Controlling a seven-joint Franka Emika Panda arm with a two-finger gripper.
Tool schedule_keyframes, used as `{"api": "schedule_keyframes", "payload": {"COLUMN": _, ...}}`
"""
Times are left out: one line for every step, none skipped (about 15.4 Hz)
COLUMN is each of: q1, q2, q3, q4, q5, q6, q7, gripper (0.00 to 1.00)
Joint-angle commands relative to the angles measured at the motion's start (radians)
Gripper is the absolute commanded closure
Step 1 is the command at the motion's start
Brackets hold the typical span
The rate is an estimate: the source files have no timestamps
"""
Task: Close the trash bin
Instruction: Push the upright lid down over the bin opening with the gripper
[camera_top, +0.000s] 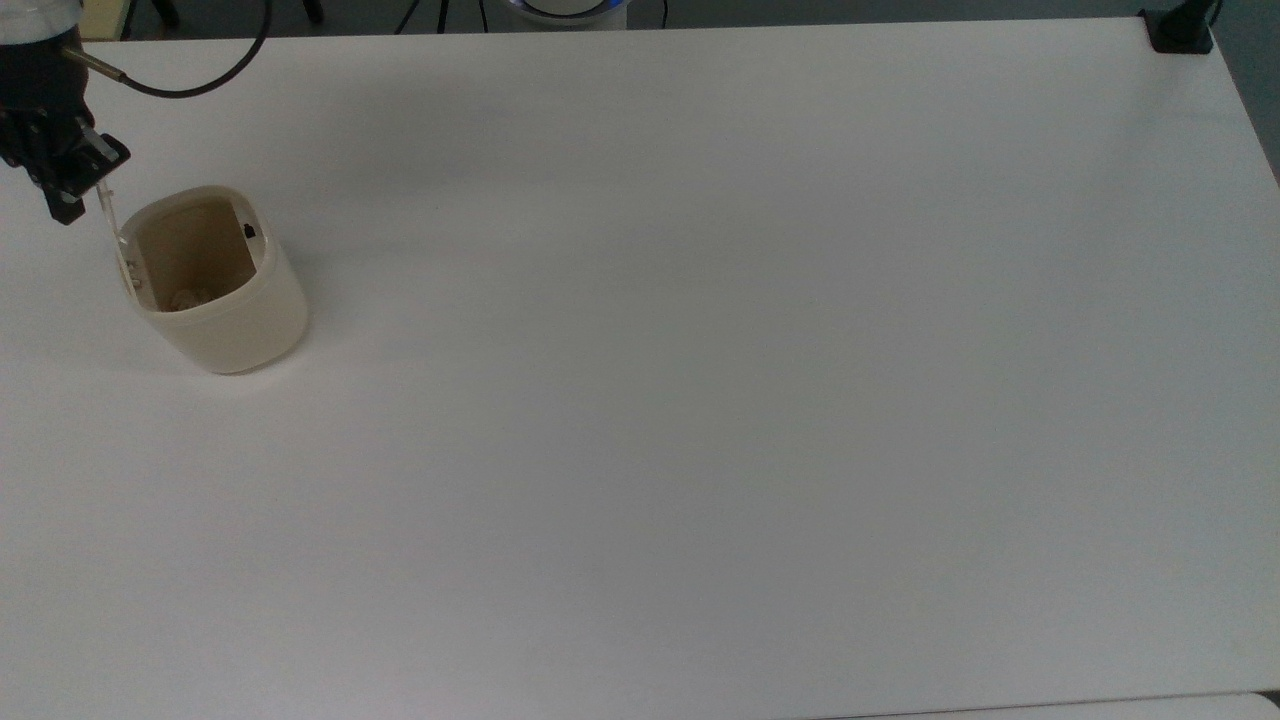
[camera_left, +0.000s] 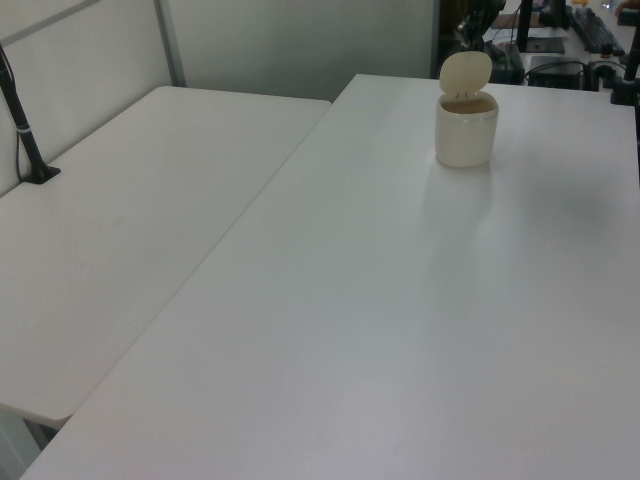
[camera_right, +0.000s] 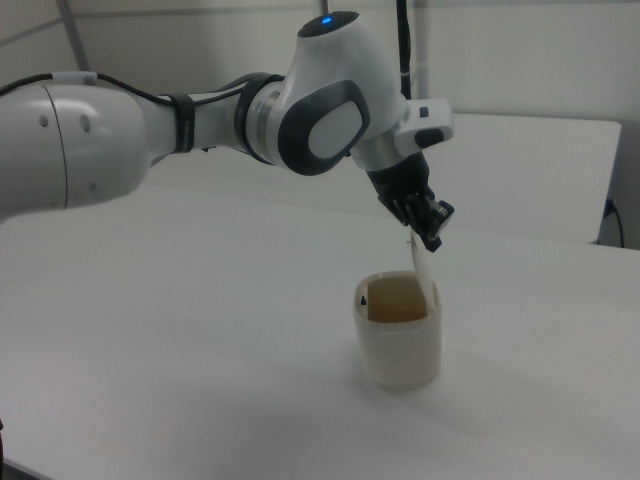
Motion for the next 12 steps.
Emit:
{"api": "schedule_keyframes", "payload": {"q1": 0.013, "q2": -0.021, "q3": 0.003, "q4": -0.018, "q5": 0.011, "q6": -0.113, "q7": -0.094, "gripper": 1.0}}
{"api": "schedule_keyframes", "payload": {"q1": 0.018, "q2": -0.026, "q3": 0.004, "q4": -0.018, "q5": 0.011, "q6": -0.142, "q7": -0.117, "gripper": 1.0}}
{"api": "schedule_keyframes", "payload": {"q1": 0.03, "q2": -0.029, "q3": 0.004, "q4": -0.018, "q5": 0.011, "q6": -0.174, "q7": -0.134, "gripper": 1.0}}
{"api": "schedule_keyframes", "payload": {"q1": 0.038, "q2": -0.029, "q3": 0.004, "q4": -0.018, "q5": 0.011, "q6": -0.202, "q7": -0.146, "gripper": 1.0}}
{"api": "schedule_keyframes", "payload": {"q1": 0.044, "q2": -0.029, "q3": 0.004, "q4": -0.02, "q5": 0.011, "q6": -0.211, "q7": -0.149, "gripper": 1.0}}
{"api": "schedule_keyframes", "payload": {"q1": 0.049, "q2": -0.024, "q3": 0.004, "q4": -0.026, "q5": 0.011, "q6": -0.21, "q7": -0.149, "gripper": 1.0}}
{"api": "schedule_keyframes", "payload": {"q1": 0.053, "q2": -0.019, "q3": 0.004, "q4": -0.034, "q5": 0.011, "q6": -0.205, "q7": -0.149, "gripper": 1.0}}
{"api": "schedule_keyframes", "payload": {"q1": 0.056, "q2": -0.013, "q3": 0.004, "q4": -0.035, "q5": 0.011, "q6": -0.202, "q7": -0.149, "gripper": 1.0}}
{"api": "schedule_keyframes", "payload": {"q1": 0.056, "q2": -0.009, "q3": 0.004, "q4": -0.035, "q5": 0.014, "q6": -0.199, "q7": -0.149, "gripper": 1.0}}
{"api": "schedule_keyframes", "payload": {"q1": 0.063, "q2": 0.0, "q3": 0.004, "q4": -0.034, "q5": 0.015, "q6": -0.199, "q7": -0.149, "gripper": 1.0}}
{"api": "schedule_keyframes", "payload": {"q1": 0.067, "q2": 0.004, "q3": 0.004, "q4": -0.034, "q5": 0.021, "q6": -0.196, "q7": -0.149, "gripper": 1.0}}
{"api": "schedule_keyframes", "payload": {"q1": 0.07, "q2": 0.01, "q3": 0.004, "q4": -0.035, "q5": 0.023, "q6": -0.187, "q7": -0.149, "gripper": 1.0}}
